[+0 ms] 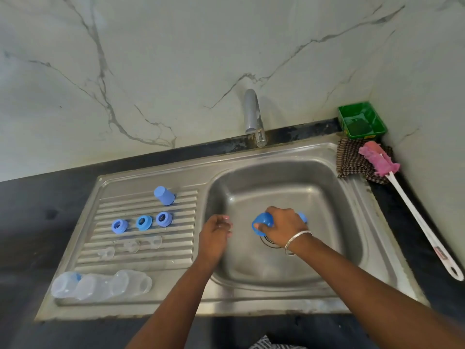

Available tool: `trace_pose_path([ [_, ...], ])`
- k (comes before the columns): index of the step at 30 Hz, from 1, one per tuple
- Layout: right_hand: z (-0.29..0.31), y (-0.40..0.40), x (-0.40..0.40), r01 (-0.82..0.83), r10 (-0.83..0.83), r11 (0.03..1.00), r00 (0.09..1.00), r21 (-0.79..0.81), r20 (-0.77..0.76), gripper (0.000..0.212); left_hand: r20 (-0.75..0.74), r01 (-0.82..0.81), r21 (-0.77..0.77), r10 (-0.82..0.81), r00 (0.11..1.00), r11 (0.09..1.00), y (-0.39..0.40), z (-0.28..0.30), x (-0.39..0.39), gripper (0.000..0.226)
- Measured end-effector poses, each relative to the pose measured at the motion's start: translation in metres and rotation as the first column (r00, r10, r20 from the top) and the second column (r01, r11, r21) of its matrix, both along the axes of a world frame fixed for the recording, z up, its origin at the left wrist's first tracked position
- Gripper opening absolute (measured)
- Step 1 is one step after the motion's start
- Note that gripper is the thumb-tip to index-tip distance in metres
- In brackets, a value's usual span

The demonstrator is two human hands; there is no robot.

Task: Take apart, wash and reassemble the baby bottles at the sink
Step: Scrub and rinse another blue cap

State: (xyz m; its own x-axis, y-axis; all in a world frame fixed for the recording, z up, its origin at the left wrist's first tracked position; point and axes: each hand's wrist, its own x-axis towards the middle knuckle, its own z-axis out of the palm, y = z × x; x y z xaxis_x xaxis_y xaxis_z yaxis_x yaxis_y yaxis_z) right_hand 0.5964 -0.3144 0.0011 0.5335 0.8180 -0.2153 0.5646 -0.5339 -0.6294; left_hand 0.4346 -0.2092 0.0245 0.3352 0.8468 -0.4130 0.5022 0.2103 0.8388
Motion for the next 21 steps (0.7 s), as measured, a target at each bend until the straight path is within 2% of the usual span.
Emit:
trace_pose_path([
  [1,0.002,0.004,-0.004,0.033,-0.034,0.998,0.999,0.062,0.015,0.046,-0.023,0.019,0.029,-0.019,1.000,0.999,0.007,-0.003,-0.006,0.015],
  [3,0.011,0.012,-0.013,0.092,-0.109,0.953,0.993,0.290,0.044,0.042,-0.054,0.061,0.078,-0.057,0.997,0.995,0.020,-0.011,-0.016,0.014],
  [4,0.015,0.015,-0.016,0.080,-0.106,0.942,0.993,0.326,0.061,0.042,-0.059,0.078,0.108,-0.071,0.996,0.991,0.025,-0.014,-0.019,0.014],
  [5,0.017,0.019,-0.018,0.052,-0.075,0.956,0.995,0.288,0.070,0.042,-0.065,0.095,0.138,-0.087,0.994,0.986,0.029,-0.015,-0.021,0.012],
  [8,0.013,0.031,-0.019,0.045,-0.039,0.996,0.997,-0.083,0.067,0.044,-0.096,0.104,0.216,-0.085,0.992,0.971,0.041,-0.017,-0.030,0.013],
  [9,0.011,0.031,-0.019,0.083,-0.077,0.991,0.995,-0.102,0.067,0.044,-0.119,0.104,0.255,-0.076,0.990,0.961,0.043,-0.019,-0.032,0.013],
  [11,0.012,0.038,-0.022,0.138,-0.136,0.990,0.990,-0.038,0.036,0.045,-0.174,0.130,0.339,-0.074,0.982,0.932,0.051,-0.026,-0.039,0.018],
  [15,0.028,0.071,-0.033,0.170,-0.154,0.977,0.980,0.126,-0.129,0.037,-0.304,0.233,0.394,-0.114,0.946,0.889,0.064,-0.046,-0.054,0.039],
  [18,0.054,0.117,-0.048,0.076,-0.024,0.962,0.980,0.261,-0.197,0.035,-0.251,0.195,0.388,-0.100,0.963,0.901,0.071,-0.055,-0.065,0.054],
  [21,0.081,0.174,-0.074,-0.104,0.184,0.927,0.963,0.361,-0.196,0.041,-0.159,0.116,0.361,-0.061,0.985,0.925,0.077,-0.056,-0.070,0.052],
])
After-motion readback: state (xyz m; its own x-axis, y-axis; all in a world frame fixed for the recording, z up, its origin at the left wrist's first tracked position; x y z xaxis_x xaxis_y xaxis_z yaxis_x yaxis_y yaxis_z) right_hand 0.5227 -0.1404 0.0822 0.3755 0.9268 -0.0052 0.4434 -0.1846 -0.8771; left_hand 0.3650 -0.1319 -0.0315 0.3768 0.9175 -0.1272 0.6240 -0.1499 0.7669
